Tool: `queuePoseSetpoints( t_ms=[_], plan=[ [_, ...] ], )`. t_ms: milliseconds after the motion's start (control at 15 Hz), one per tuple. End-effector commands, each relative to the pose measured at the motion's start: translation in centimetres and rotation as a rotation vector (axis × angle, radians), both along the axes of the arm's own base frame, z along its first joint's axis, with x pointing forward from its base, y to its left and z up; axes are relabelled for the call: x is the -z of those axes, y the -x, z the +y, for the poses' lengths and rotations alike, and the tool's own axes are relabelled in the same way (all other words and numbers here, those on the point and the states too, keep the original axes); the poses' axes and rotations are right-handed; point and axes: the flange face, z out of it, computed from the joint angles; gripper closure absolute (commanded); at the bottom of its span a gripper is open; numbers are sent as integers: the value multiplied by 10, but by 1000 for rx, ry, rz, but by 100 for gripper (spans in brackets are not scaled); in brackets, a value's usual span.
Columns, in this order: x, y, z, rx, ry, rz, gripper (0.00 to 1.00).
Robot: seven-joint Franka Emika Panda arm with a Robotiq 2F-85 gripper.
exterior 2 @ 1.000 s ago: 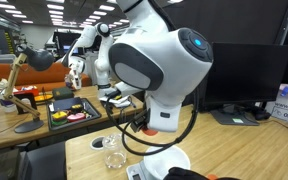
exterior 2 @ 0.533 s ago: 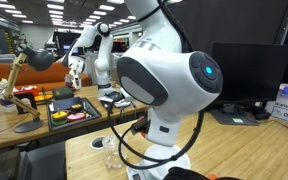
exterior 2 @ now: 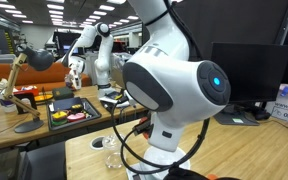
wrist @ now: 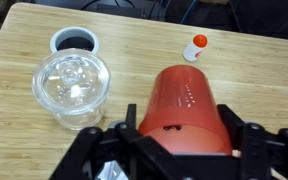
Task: Pour some of the contents in the orange cup into the white bowl
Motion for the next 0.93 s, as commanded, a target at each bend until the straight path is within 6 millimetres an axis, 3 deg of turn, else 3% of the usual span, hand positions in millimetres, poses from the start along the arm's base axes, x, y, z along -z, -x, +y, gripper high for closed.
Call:
queuePoseSetpoints(
  t_ms=[0, 133, 200, 867],
  plan=[
    [0, 0, 0, -1, -1, 1, 21],
    [0, 0, 0, -1, -1, 0, 21],
    [0, 0, 0, -1, -1, 0, 46],
    [2, -8, -24, 107, -230, -9, 46]
  ],
)
